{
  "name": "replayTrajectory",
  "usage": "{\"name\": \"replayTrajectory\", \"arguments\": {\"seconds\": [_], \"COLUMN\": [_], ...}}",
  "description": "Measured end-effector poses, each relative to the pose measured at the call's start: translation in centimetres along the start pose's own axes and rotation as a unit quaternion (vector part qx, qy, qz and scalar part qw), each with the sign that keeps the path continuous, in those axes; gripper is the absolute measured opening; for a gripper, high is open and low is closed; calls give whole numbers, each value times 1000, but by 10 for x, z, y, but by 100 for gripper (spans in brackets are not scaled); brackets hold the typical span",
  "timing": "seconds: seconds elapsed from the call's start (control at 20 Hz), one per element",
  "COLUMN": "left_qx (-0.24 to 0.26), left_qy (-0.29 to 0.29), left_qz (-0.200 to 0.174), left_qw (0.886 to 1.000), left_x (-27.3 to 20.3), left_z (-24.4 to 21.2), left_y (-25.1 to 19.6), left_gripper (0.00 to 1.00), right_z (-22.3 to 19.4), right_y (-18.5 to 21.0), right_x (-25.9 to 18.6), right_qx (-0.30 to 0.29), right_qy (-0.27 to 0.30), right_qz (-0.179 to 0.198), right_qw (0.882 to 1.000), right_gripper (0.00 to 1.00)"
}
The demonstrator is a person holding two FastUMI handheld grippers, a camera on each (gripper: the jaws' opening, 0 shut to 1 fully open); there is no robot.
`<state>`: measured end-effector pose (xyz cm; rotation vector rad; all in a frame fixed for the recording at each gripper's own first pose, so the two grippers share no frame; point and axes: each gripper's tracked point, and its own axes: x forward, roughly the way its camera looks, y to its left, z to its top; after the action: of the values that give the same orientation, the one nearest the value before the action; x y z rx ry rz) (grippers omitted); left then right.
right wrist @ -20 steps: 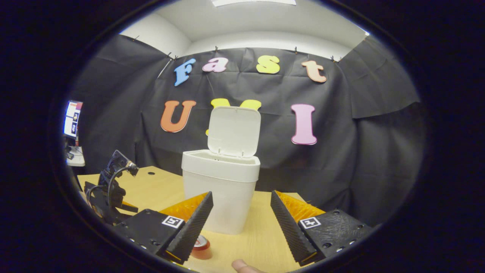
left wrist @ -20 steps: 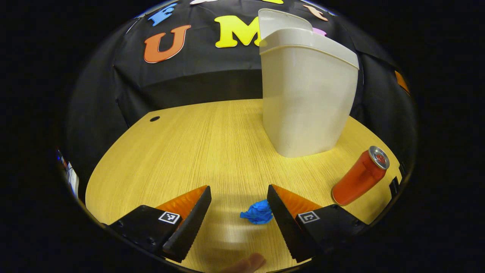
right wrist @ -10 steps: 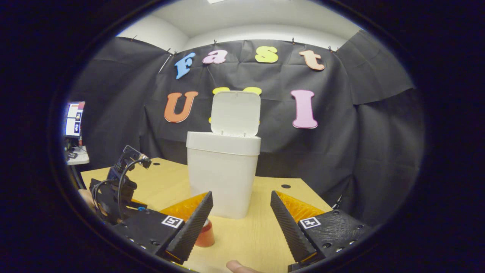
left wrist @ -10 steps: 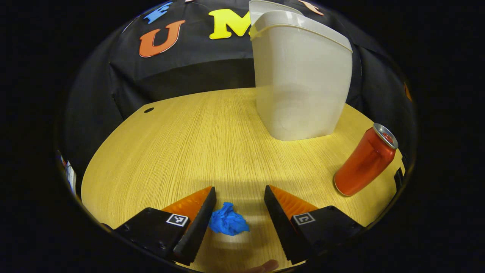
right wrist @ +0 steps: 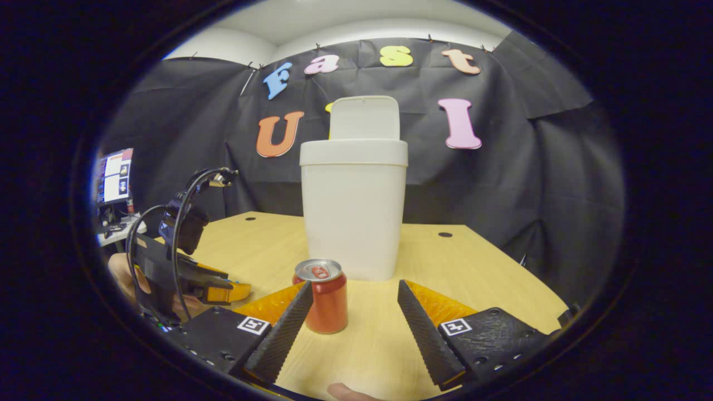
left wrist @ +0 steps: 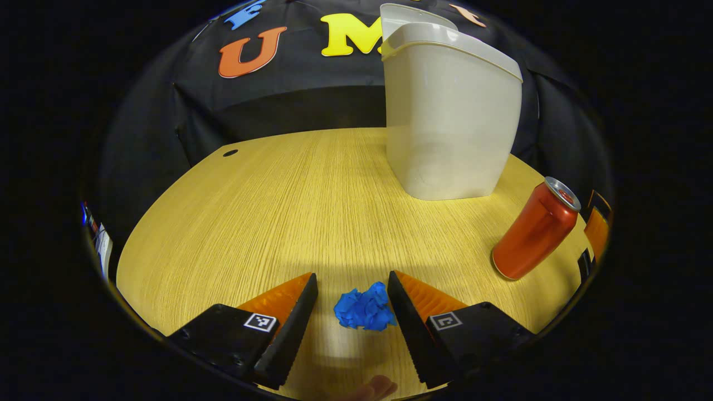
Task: Press the lid of the desktop garbage bin to open it, pick up the crumpled paper on the desktop and throw it into the bin, then pick up the pop can on the desktop and drop it into the bin, and finally close the garbage bin lid.
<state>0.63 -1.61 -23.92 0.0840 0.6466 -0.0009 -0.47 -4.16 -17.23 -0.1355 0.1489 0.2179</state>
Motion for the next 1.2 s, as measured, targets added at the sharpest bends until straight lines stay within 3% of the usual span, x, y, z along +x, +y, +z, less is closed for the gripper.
{"name": "replayTrajectory", "arguments": {"seconds": [0.35, 0.85, 0.9, 0.95, 1.2], "left_qx": [-10, -14, -15, -16, -12], "left_qy": [-38, -48, -50, -52, -53], "left_qz": [7, 14, 15, 17, 22], "left_qw": [999, 999, 999, 998, 998], "left_x": [-9, -9, -9, -10, -3], "left_z": [-7, -9, -11, -10, -12], "left_y": [-3, -2, -1, 1, 6], "left_gripper": [84, 79, 84, 74, 51], "right_z": [-12, -24, -27, -26, -35], "right_y": [-1, 13, 14, 16, 18], "right_x": [2, 10, 10, 10, 17], "right_qx": [27, 2, -1, -4, 1], "right_qy": [14, 27, 27, 28, 49], "right_qz": [3, 7, 6, 7, 7], "right_qw": [1000, 1000, 1000, 1000, 999], "right_gripper": [95, 94, 94, 94, 94]}}
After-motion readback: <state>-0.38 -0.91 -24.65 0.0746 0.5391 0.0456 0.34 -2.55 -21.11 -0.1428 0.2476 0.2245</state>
